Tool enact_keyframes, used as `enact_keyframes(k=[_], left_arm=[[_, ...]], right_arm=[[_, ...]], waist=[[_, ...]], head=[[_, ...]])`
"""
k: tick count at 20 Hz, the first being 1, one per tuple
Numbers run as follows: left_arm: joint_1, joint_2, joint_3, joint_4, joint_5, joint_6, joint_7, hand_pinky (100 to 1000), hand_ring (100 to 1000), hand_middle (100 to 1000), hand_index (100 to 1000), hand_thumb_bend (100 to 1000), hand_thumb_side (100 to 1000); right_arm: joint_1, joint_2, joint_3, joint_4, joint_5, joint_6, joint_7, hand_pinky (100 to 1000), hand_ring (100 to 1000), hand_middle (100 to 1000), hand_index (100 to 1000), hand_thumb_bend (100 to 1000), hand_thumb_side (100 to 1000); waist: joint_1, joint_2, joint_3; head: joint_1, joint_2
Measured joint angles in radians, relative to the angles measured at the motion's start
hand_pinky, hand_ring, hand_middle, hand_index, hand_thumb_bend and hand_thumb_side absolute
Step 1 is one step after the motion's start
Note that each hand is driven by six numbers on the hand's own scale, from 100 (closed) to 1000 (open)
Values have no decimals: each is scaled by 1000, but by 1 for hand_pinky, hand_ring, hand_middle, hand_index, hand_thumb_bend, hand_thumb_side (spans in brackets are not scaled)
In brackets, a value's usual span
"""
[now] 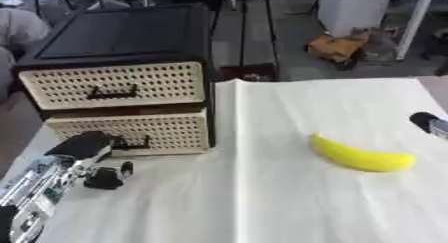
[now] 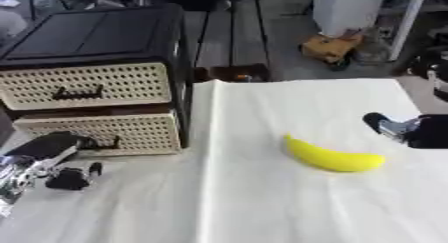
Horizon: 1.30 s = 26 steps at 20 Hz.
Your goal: Pick up objects from table and place into drawer.
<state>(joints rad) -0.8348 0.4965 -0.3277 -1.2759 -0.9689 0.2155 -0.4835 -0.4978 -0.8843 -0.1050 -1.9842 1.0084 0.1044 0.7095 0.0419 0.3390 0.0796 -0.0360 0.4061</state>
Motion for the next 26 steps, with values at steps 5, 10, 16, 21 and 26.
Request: enact_keyframes(k=[5, 10, 16, 21, 26], left_arm=[[3, 0, 0, -11, -9, 4, -3, 100, 100, 100, 759, 118, 425], [17, 3, -2, -44, -9, 15, -19, 100, 100, 100, 744, 116, 420], [38, 12, -16, -100, -9, 22, -48, 100, 100, 100, 735, 112, 427], [65, 28, -30, -157, -5, 28, -81, 100, 100, 100, 734, 112, 425], [88, 43, -36, -209, -5, 38, -107, 100, 100, 100, 730, 110, 425]], right_arm=[[0, 0, 0, 0, 0, 2, 1, 856, 947, 870, 897, 443, 877], [1, 0, 0, 0, 0, 2, 2, 858, 947, 870, 895, 444, 880], [1, 0, 0, 0, 0, 3, 2, 860, 947, 869, 895, 437, 888], [2, 0, -1, 0, 0, 4, 0, 862, 947, 870, 895, 444, 885], [3, 0, -2, 0, 0, 5, 0, 863, 947, 869, 895, 443, 887]], waist=[[0, 0, 3], [0, 0, 9], [0, 0, 16], [-1, 0, 20], [-3, -1, 23]], head=[[0, 0], [0, 0], [-1, 0], [-1, 0], [-2, 0]])
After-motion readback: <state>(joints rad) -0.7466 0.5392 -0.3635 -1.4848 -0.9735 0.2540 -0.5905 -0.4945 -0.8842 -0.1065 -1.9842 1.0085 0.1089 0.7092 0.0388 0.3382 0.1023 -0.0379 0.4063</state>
